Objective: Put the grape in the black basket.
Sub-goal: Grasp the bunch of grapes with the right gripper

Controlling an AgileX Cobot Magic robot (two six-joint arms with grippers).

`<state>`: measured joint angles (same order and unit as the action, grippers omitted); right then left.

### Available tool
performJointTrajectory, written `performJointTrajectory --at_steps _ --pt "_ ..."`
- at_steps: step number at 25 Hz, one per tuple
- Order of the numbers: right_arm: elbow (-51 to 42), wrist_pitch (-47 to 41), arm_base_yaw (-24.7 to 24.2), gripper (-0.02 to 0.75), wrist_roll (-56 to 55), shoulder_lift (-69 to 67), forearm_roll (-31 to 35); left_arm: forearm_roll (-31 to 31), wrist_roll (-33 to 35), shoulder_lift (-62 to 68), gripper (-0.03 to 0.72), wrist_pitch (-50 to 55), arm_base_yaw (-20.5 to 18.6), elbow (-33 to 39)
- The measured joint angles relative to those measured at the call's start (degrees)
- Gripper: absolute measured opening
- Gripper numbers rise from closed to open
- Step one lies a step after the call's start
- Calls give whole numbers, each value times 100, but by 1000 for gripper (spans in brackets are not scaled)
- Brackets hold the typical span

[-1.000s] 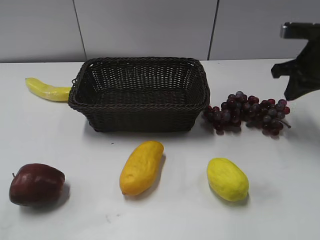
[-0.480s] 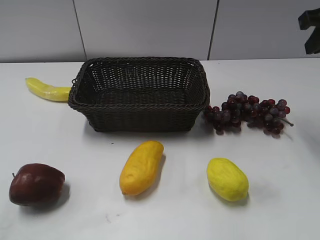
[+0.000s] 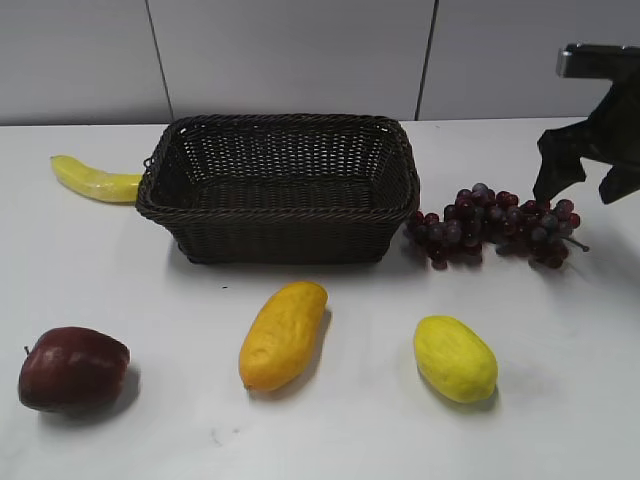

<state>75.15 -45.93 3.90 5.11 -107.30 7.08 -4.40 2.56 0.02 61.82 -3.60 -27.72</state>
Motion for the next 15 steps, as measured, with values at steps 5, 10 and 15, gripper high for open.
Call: performJointTrajectory --at_steps 5,10,15 --pt "0 167 0 594 0 -625 0 0 0 0 228 0 0 0" --pt "0 724 0 579 0 -995 27 0 0 0 228 0 0 0" --pt "0 1018 0 445 8 -1096 55 0 0 0 228 0 0 0"
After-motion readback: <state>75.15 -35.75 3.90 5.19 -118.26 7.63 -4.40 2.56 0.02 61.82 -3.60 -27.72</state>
